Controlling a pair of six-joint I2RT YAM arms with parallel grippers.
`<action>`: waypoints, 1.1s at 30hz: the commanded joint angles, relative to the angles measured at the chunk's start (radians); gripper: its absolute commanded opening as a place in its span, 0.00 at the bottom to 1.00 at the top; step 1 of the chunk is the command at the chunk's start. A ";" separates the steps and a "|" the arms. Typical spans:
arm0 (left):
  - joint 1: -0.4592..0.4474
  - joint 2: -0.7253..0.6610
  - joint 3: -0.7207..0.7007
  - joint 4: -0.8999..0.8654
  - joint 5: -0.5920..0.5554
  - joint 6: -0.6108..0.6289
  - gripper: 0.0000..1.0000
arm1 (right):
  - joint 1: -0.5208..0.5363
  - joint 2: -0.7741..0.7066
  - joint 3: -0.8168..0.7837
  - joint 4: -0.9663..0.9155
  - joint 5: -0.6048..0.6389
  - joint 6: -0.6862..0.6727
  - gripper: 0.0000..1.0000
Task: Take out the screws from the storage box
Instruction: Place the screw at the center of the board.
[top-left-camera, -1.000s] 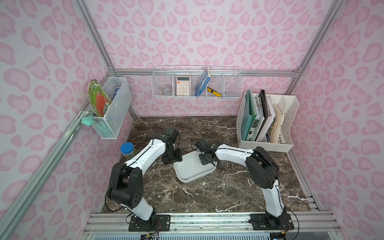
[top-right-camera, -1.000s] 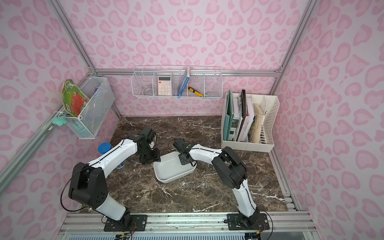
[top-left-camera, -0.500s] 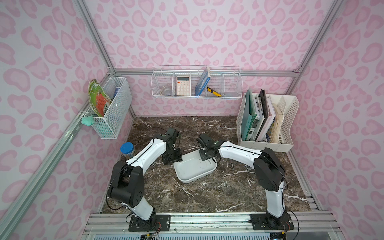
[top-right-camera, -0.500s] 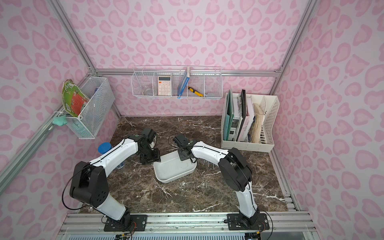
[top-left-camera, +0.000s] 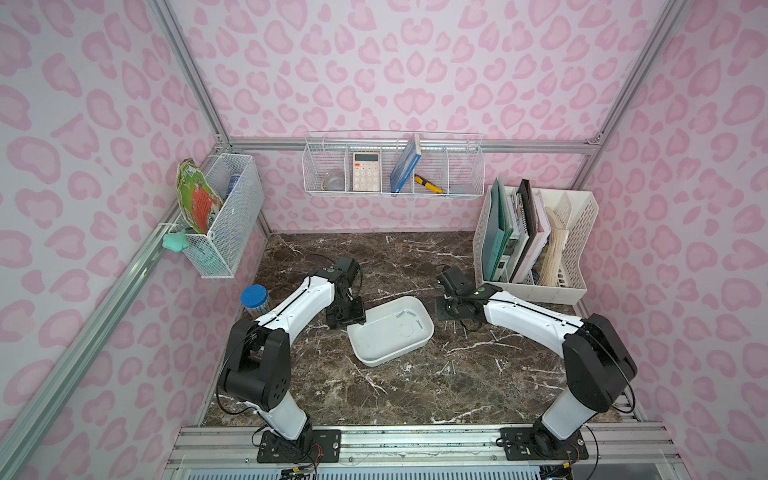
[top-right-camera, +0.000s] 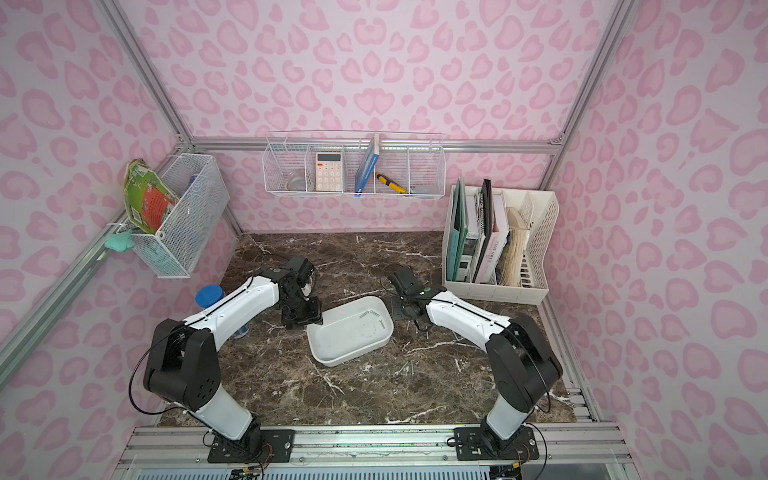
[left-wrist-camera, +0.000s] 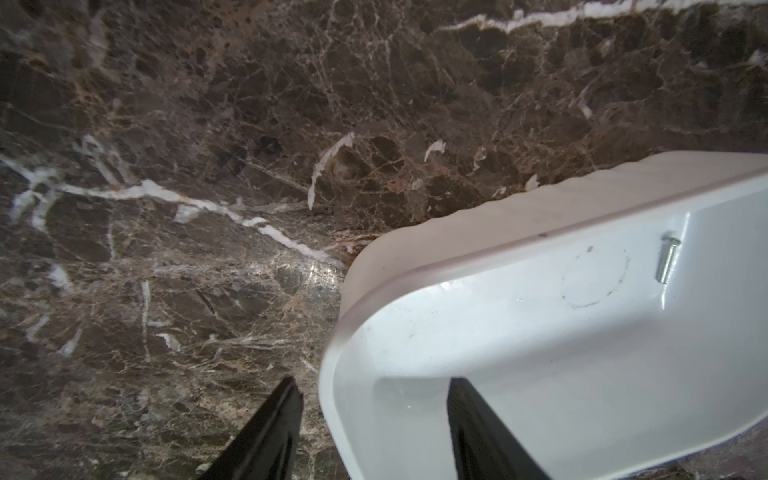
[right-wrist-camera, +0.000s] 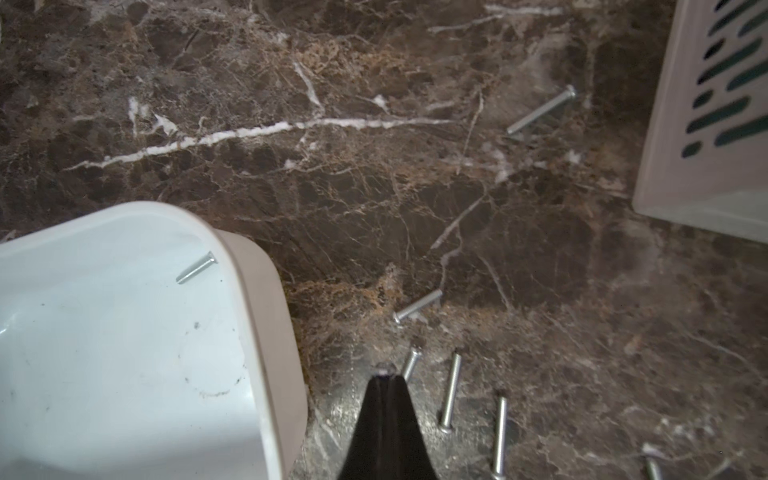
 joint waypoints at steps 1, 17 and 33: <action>-0.001 0.005 0.007 -0.013 0.000 0.005 0.61 | -0.029 -0.018 -0.056 0.038 -0.013 0.039 0.01; -0.005 0.007 0.011 -0.021 -0.017 0.005 0.61 | -0.045 -0.003 -0.174 0.075 -0.006 0.068 0.11; -0.008 -0.005 0.012 -0.023 -0.030 0.002 0.61 | 0.060 -0.073 0.031 0.003 0.015 0.016 0.25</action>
